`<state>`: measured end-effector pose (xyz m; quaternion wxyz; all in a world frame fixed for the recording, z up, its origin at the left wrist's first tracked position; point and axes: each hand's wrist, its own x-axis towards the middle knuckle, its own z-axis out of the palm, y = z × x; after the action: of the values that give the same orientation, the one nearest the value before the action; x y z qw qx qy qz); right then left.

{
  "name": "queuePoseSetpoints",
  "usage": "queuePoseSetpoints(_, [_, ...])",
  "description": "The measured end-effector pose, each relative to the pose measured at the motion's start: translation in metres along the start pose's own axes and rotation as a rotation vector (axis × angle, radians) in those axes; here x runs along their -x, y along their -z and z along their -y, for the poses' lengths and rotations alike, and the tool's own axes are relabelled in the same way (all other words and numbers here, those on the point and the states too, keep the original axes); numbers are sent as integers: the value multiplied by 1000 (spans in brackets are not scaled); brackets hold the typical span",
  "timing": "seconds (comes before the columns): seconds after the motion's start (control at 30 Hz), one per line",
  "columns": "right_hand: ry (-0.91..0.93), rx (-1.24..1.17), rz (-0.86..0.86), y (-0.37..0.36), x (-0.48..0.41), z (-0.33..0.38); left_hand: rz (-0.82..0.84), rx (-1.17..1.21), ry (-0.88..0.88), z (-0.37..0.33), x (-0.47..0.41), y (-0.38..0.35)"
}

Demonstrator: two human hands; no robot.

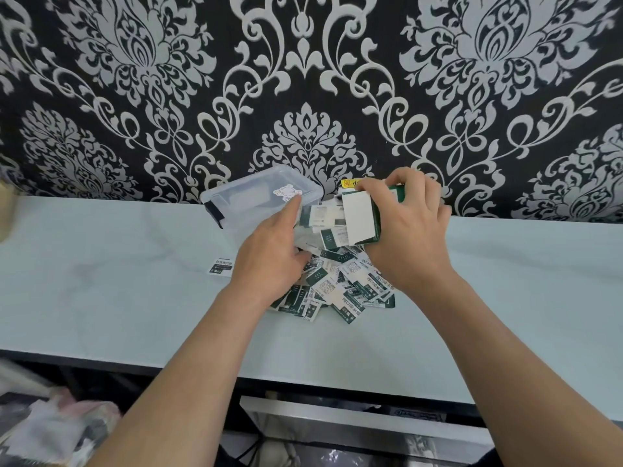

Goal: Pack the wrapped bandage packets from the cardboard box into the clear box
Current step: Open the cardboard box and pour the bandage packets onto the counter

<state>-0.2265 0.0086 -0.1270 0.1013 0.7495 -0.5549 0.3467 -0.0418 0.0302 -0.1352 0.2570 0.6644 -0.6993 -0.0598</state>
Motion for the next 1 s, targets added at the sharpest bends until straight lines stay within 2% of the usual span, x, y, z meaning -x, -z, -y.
queuePoseSetpoints(0.07, [32, -11, 3, 0, 1, -2, 37, 46, -73, 0, 2, -4])
queuePoseSetpoints(0.13, [56, -23, 14, 1, 3, -4, 32, -17, -121, 0, 0, -8])
queuePoseSetpoints(0.3, [94, -76, 1, 2, 4, -10, -164, -81, -171, -5, -6, -9])
queuePoseSetpoints(0.4, [79, -18, 13, 2, 2, -14, -173, -100, -130, -4, -5, -1])
queuePoseSetpoints(0.53, [-2, 51, 145, 1, 4, -15, -51, -211, 16, -6, 0, 7])
queuePoseSetpoints(0.6, [-24, 77, 164, 0, 6, -18, -33, -118, 57, -12, 3, 14])
queuePoseSetpoints(0.67, [-14, 100, 143, 0, 5, -19, -58, 84, -31, -17, 7, 19])
queuePoseSetpoints(0.7, [-6, 108, 130, 0, 5, -19, -2, 124, -113, -22, 11, 19])
queuePoseSetpoints(0.73, [-1, 112, 121, -1, 5, -18, 128, 76, -174, -28, 14, 15])
queuePoseSetpoints(0.8, [15, 107, 106, -1, 5, -17, 457, -171, -189, -32, 24, -4])
queuePoseSetpoints(0.83, [25, 107, 102, 0, 4, -18, 546, -277, -190, -31, 27, -14])
queuePoseSetpoints(0.9, [47, 105, 91, 2, 4, -20, 550, -350, -208, -22, 28, -26])
queuePoseSetpoints(1.0, [83, 91, 56, 6, 4, -23, 527, -321, -191, -6, 26, -32])
